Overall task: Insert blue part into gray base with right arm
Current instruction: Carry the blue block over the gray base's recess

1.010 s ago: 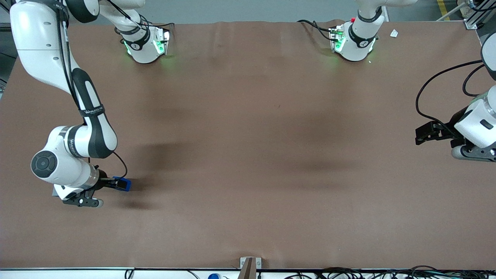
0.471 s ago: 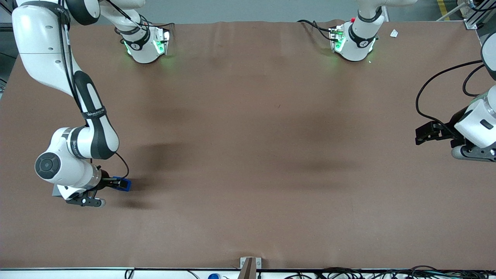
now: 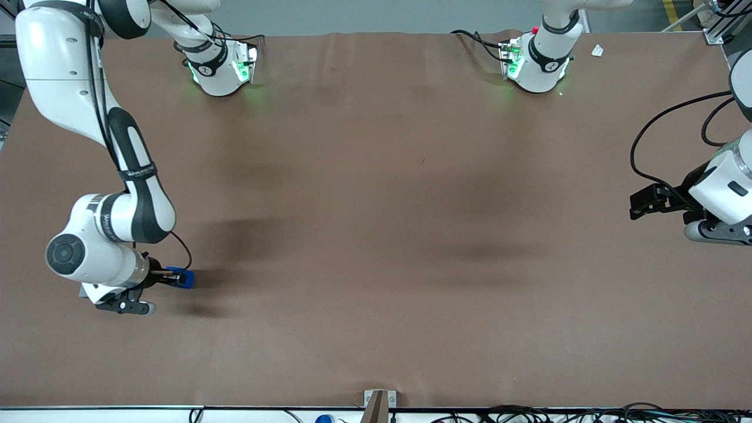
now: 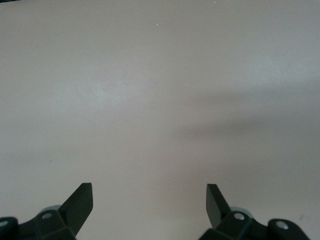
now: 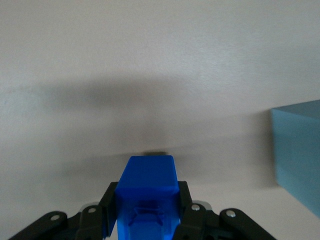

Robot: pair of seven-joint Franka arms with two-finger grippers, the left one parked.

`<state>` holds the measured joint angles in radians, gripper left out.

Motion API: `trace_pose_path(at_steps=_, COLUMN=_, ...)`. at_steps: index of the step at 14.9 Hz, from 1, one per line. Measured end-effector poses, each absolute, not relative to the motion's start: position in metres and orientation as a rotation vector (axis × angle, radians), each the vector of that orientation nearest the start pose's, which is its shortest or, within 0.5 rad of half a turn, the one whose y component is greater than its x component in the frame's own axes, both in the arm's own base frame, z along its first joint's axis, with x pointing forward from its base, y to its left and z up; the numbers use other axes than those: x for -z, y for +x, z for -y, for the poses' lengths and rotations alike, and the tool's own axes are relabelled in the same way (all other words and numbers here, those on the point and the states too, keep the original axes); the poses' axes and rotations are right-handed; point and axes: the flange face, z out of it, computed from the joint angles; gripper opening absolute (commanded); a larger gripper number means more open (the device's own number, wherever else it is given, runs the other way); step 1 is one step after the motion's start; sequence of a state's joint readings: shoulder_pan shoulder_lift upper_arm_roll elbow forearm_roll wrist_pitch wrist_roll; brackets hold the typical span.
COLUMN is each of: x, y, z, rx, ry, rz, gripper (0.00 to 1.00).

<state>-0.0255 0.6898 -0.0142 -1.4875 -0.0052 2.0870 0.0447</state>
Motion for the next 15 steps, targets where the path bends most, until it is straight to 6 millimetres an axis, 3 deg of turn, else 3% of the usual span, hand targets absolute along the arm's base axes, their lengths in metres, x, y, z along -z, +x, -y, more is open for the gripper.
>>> trace_pose_path(at_steps=3, x=-0.336, y=0.718, z=0.068, rx=-0.181, ry=-3.141, rz=0.084, gripper=0.00)
trace_pose_path(at_steps=5, x=-0.357, y=0.716, z=0.115, rx=-0.143, ry=-3.135, rz=0.174, gripper=0.00)
trace_pose_path(at_steps=7, x=-0.349, y=0.714, z=0.159, rx=-0.086, ry=-3.141, rz=0.189, gripper=0.00)
trace_pose_path(at_steps=9, x=-0.328, y=0.715, z=0.181, rx=-0.048, ry=-3.149, rz=0.177, gripper=0.00)
trace_pose_path(at_steps=11, x=-0.309, y=0.717, z=0.184, rx=-0.052, ry=-3.148, rz=0.175, gripper=0.00)
trace_pose_path(at_steps=15, x=-0.305, y=0.718, z=0.185, rx=-0.053, ry=-3.148, rz=0.174, gripper=0.00)
